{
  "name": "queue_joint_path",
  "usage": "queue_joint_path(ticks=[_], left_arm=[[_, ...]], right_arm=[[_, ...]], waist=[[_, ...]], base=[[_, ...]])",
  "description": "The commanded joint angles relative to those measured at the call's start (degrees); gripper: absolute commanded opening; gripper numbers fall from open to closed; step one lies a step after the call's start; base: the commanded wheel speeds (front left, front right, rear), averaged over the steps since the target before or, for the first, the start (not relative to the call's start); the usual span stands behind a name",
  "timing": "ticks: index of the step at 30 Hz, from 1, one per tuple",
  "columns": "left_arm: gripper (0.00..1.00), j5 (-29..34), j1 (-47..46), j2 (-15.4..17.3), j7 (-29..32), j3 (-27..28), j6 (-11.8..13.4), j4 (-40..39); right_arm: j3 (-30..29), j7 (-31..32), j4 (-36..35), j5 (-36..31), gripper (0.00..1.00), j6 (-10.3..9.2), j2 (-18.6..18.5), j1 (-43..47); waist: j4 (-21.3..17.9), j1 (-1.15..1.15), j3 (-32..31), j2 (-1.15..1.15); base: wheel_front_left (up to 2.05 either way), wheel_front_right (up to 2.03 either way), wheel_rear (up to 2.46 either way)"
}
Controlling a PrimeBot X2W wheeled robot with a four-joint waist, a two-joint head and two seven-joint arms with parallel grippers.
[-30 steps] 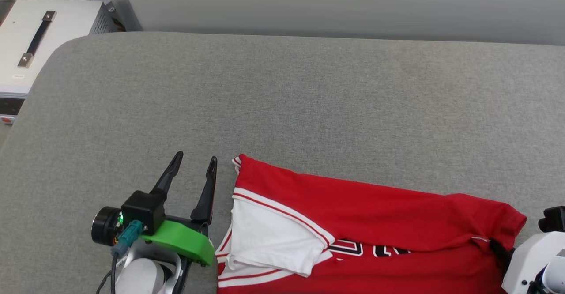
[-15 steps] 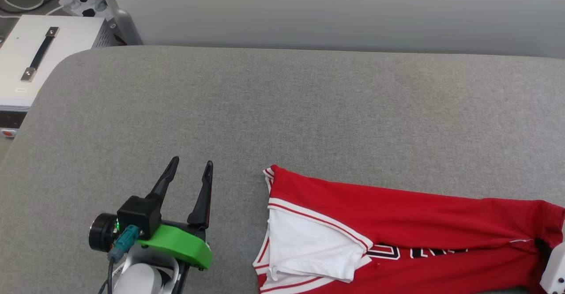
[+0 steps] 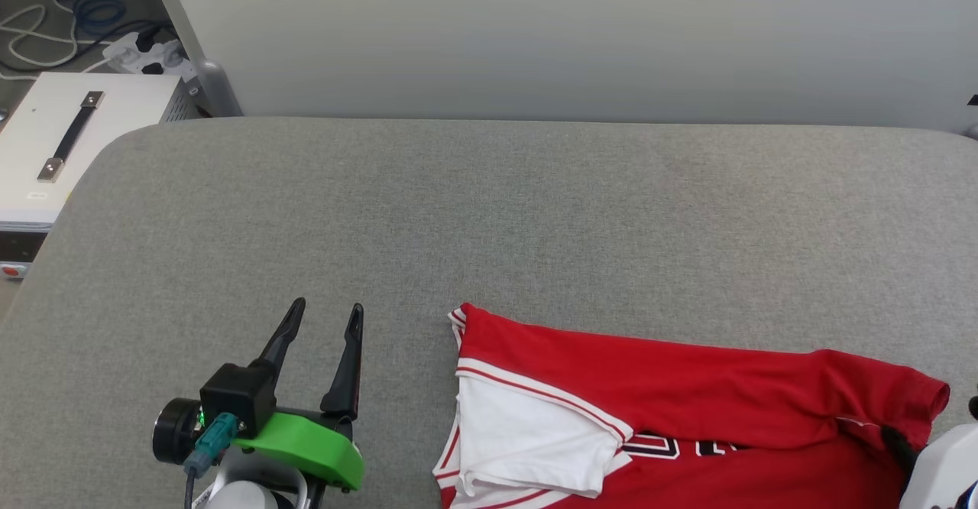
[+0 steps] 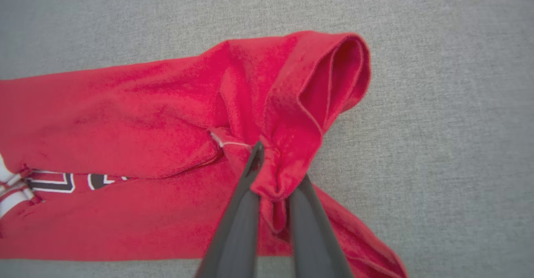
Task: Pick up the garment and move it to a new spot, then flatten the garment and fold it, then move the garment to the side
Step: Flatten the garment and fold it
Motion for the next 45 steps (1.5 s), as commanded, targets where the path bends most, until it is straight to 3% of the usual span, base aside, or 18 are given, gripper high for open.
queue_joint_path(ticks=[1,16,20,29,37,45], left_arm=[[1.00,0.3,0.9,-0.5,-0.3,0.2,-0.3,-0.2],[1.00,-0.2,2.4,0.0,-0.3,1.1,-0.4,-1.0],[1.00,-0.3,2.5,0.0,-0.3,1.1,-0.4,-1.0],[1.00,-0.6,2.7,0.1,-0.3,0.5,-0.4,-0.6],[1.00,-0.6,1.8,0.3,-0.3,-0.5,-0.4,-0.3],[1.00,-0.7,0.7,0.0,-0.3,-1.5,-0.4,0.3]], right_arm=[[0.5,0.9,-1.6,0.8,0.00,-0.08,1.1,1.4],[5.5,9.6,-15.0,4.0,0.00,-0.08,17.1,3.5],[7.4,11.1,-16.3,6.0,0.00,-0.08,19.6,3.2],[16.2,5.4,-12.9,18.2,0.00,-0.08,20.2,1.5],[23.2,-1.3,-4.2,21.4,0.00,-0.08,20.2,-5.2],[25.0,-6.5,5.4,21.6,0.00,-0.08,20.2,-11.1]], waist=[[0.0,0.00,-1.0,0.00],[1.4,0.00,-2.2,0.00],[2.3,0.00,-2.3,0.00],[4.4,0.00,-2.3,0.00],[6.7,0.00,-0.9,0.00],[9.0,0.00,1.0,0.00]], base=[[0.00,0.00,0.00],[0.00,0.00,0.00],[0.00,0.00,0.00],[0.00,0.00,0.00],[0.00,0.00,0.00],[0.00,0.00,0.00]])
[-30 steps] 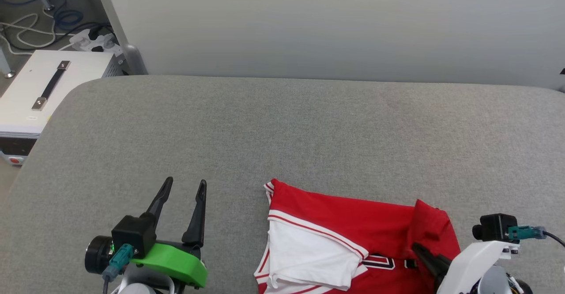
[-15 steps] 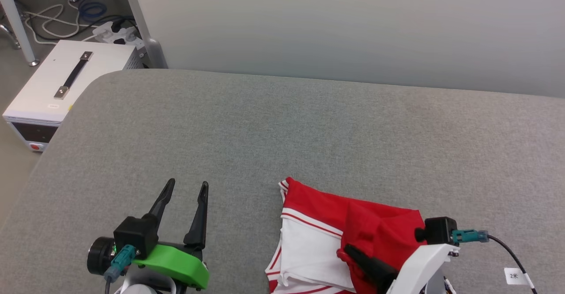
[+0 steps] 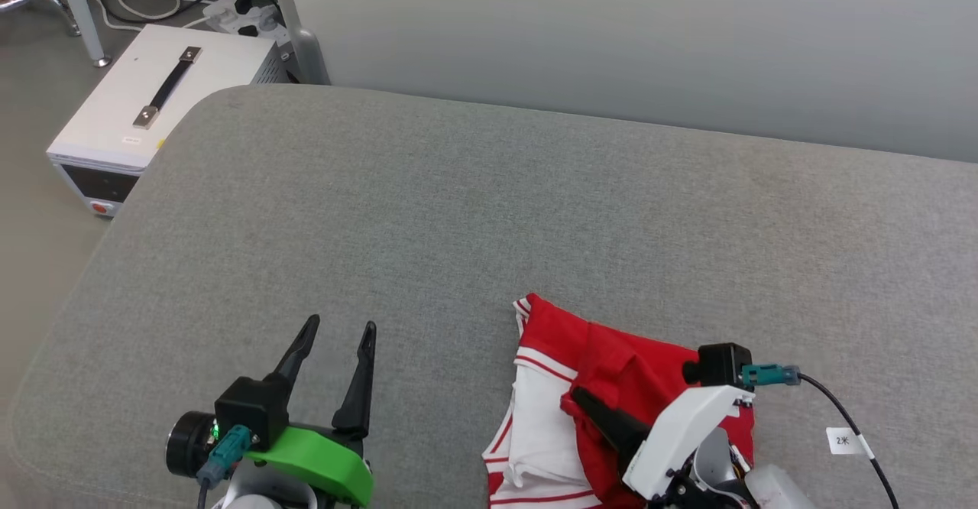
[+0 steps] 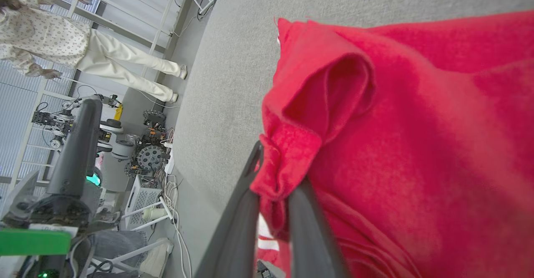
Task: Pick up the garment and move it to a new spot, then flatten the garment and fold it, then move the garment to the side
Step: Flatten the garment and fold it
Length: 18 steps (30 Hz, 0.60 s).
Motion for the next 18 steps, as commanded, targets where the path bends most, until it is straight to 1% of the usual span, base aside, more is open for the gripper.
queue_joint_path(ticks=[1,2,3,5,10,15,18], left_arm=[[1.00,-0.2,-0.9,-0.2,-0.3,-0.1,-0.2,0.1],[1.00,-0.2,-1.0,-0.2,-0.3,-0.2,-0.2,0.1],[1.00,-0.2,-1.0,-0.2,-0.3,-0.3,-0.2,0.3],[1.00,-0.1,-1.1,-0.2,-0.3,-0.4,-0.2,0.5],[1.00,-0.4,-0.8,0.0,-0.3,-0.1,-0.2,0.9],[1.00,-0.6,-0.2,0.2,-0.3,0.0,-0.2,1.1],[1.00,-0.6,0.2,0.2,-0.3,0.0,-0.2,1.0]], right_arm=[[0.5,-1.0,1.1,0.9,0.00,-0.03,-0.1,-1.5],[0.9,-1.3,1.7,1.6,0.12,-0.03,-0.1,-1.9],[1.3,-1.7,2.5,2.9,1.00,-0.03,-0.1,-2.2],[2.4,-2.0,3.8,4.6,1.00,-0.03,-0.1,-2.9],[5.1,-3.0,5.1,5.8,1.00,-0.03,-0.1,-3.8],[9.3,-1.8,1.9,9.4,1.00,-0.03,-0.1,-3.8],[10.3,-1.2,0.4,10.7,1.00,-0.03,-0.1,-3.9]], waist=[[0.8,0.00,0.6,0.00],[0.9,0.00,0.7,0.00],[1.1,0.00,0.7,0.00],[1.4,0.00,0.6,0.00],[1.6,0.00,-0.6,0.00],[1.1,0.00,-2.2,0.00],[0.6,0.00,-2.7,0.00]], base=[[0.00,0.00,0.00],[0.00,0.00,0.00],[0.00,0.00,0.00],[0.00,0.00,0.00],[0.00,0.00,0.00],[0.00,0.00,0.00],[0.00,0.00,0.00]])
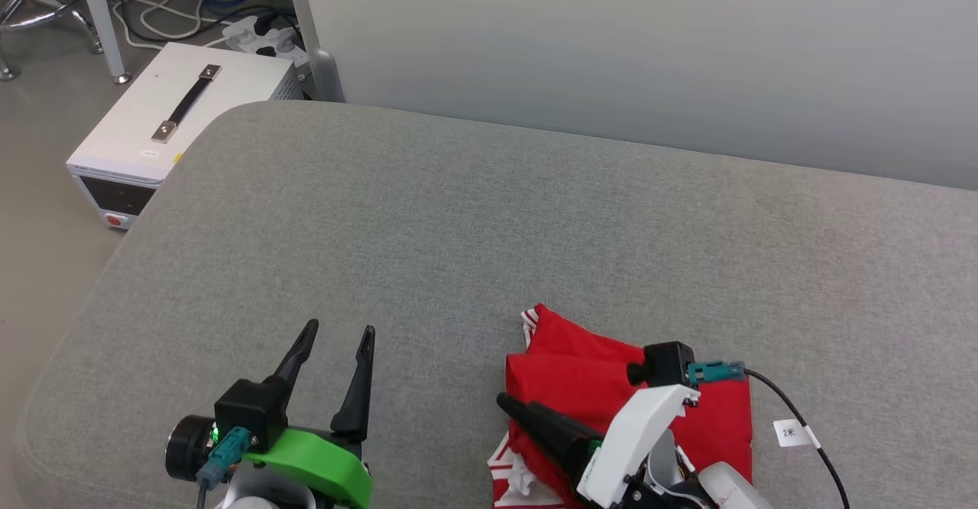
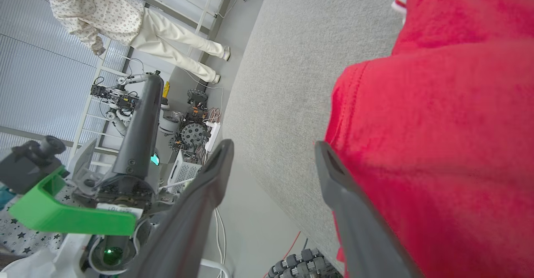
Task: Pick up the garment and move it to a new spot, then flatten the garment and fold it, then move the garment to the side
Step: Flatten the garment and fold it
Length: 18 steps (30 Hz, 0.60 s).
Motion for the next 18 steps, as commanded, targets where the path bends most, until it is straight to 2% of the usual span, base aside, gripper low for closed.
queue_joint_path(ticks=[1,4,8,12,18], left_arm=[[1.00,-0.2,0.2,0.1,-0.3,0.1,-0.2,0.0],[1.00,-0.4,0.4,0.0,-0.3,0.3,-0.2,-0.3],[1.00,-0.5,0.4,-0.3,-0.3,0.6,-0.2,-0.8],[1.00,-0.8,0.3,-0.5,-0.3,1.0,-0.2,-1.3],[1.00,-1.1,-0.3,-1.1,-0.3,1.3,-0.2,-2.1]], right_arm=[[0.1,0.2,-0.9,0.7,1.00,-0.03,-0.2,-1.1],[-1.2,-0.1,-2.1,0.3,1.00,-0.03,-0.2,-2.0],[-5.4,-0.6,-2.9,-4.9,1.00,-0.03,-0.2,-3.9],[-9.1,-0.6,-5.6,-17.2,1.00,-0.03,-2.2,-6.1],[-10.7,-5.3,-10.7,-36.9,1.00,-0.03,-10.5,-7.5]], waist=[[-0.6,0.00,-0.5,0.00],[-1.2,0.00,-0.4,0.00],[-2.1,0.00,-0.1,0.00],[-3.2,0.00,0.3,0.00],[-5.0,0.00,0.6,0.00]], base=[[0.00,0.00,0.00],[0.00,0.00,0.00],[0.00,0.00,0.00],[0.00,0.00,0.00],[0.00,0.00,0.00]])
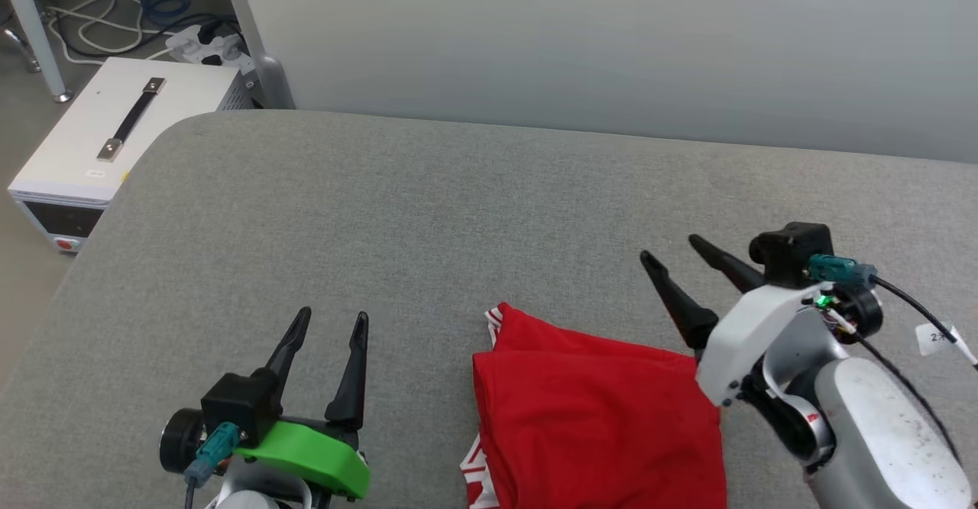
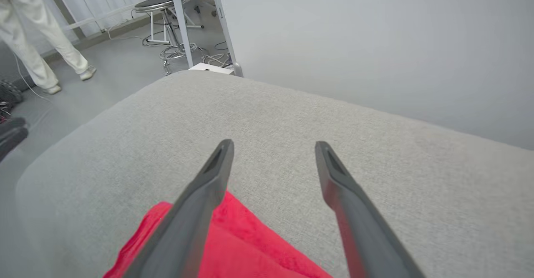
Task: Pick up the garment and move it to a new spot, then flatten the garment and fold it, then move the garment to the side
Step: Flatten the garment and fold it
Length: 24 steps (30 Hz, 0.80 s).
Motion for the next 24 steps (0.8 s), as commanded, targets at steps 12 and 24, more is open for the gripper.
queue_joint_path(ticks=[12,24], left_arm=[[1.00,-0.4,-0.5,-1.1,-0.3,0.3,-0.2,-1.5],[1.00,0.0,1.4,-1.1,-0.3,1.0,-0.2,-2.2]], right_arm=[[-12.9,-12.5,-5.1,-15.1,1.00,-0.04,-4.9,6.8],[-22.5,-21.3,-10.2,-16.6,1.00,-0.04,3.7,20.7]], waist=[[-2.7,0.00,1.2,0.00],[-3.9,0.00,1.7,0.00]], base=[[0.00,0.00,0.00],[0.00,0.00,0.00]])
